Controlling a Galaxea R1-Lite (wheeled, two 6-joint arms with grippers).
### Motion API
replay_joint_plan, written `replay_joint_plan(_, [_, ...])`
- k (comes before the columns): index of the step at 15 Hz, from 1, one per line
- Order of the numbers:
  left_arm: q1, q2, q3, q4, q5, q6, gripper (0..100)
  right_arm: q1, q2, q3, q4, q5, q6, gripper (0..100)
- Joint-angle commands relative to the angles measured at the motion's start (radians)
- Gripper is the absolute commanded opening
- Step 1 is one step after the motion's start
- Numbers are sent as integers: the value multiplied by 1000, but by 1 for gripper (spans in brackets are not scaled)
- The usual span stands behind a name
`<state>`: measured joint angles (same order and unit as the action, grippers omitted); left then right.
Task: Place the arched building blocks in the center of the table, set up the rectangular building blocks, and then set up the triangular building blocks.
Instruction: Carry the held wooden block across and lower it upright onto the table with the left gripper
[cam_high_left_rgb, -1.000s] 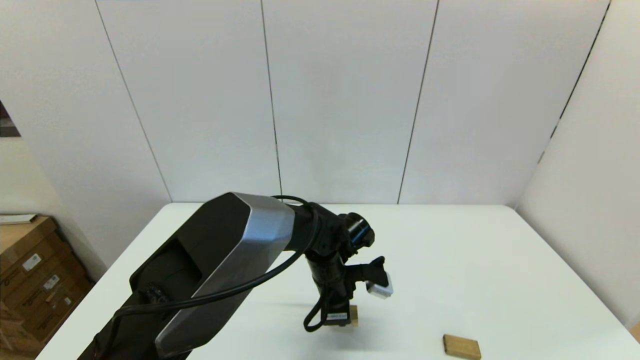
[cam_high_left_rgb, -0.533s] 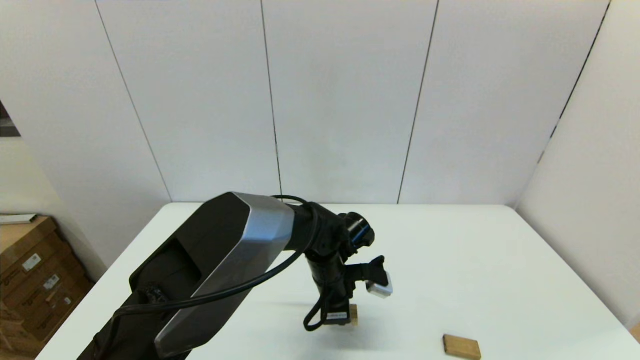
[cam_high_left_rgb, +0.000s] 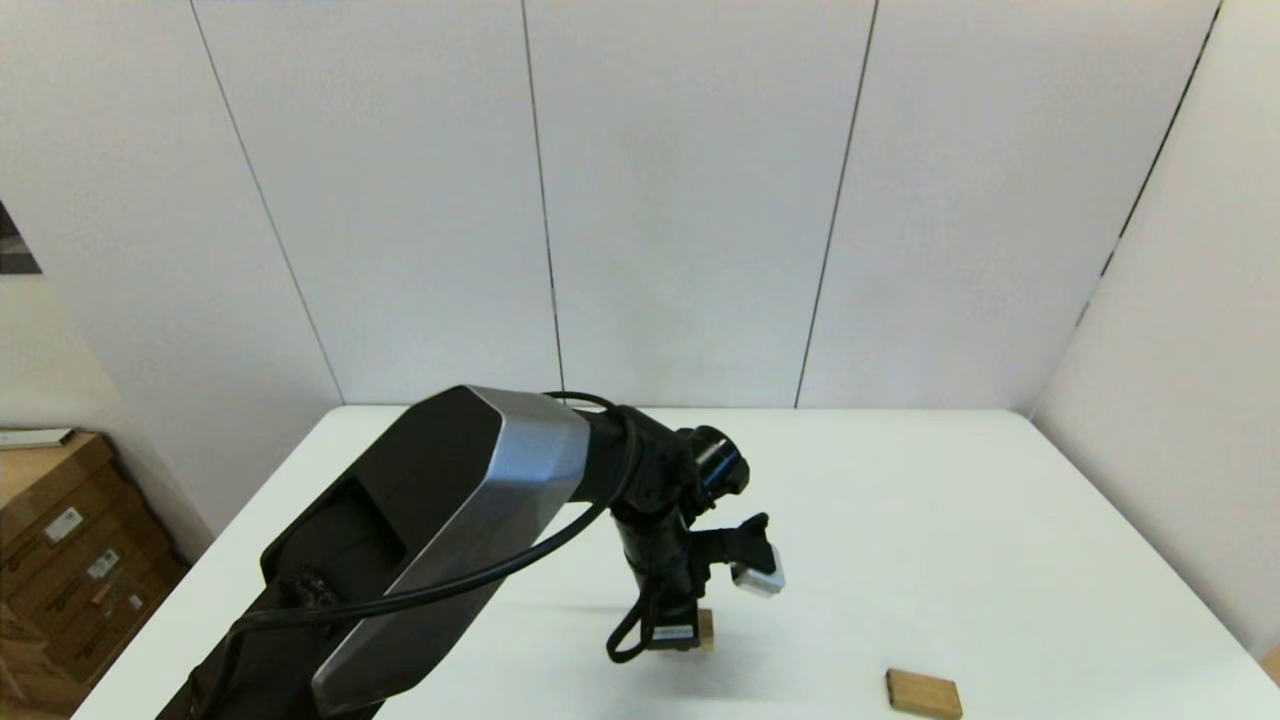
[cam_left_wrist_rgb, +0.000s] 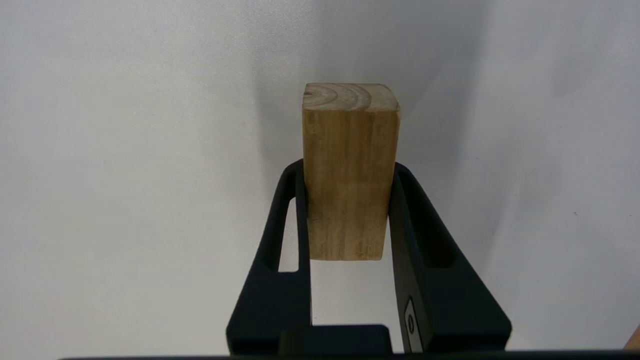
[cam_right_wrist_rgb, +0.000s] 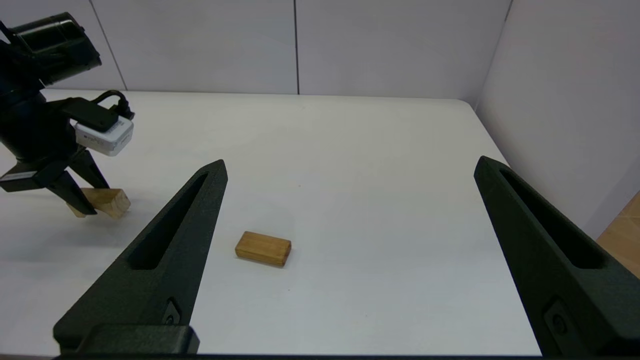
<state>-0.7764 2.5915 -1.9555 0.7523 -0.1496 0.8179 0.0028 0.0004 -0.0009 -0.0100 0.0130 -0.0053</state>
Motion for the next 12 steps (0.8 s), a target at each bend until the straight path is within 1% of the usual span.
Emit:
replay_joint_plan(1, [0,1,0,2,-1,3,0,0,0,1,-1,1,-1,100])
replay_joint_plan(9, [0,4,-2,5,-2,1,0,0,0,1,-1,1,-1,100])
replay_joint_plan(10, [0,4,-2,7,-2,4,100,0,0,-1,-1,1,-1,100])
replay_joint_plan(12, [-3,4,-2,5,-2,4,100,0,0,1,-1,1,-1,100])
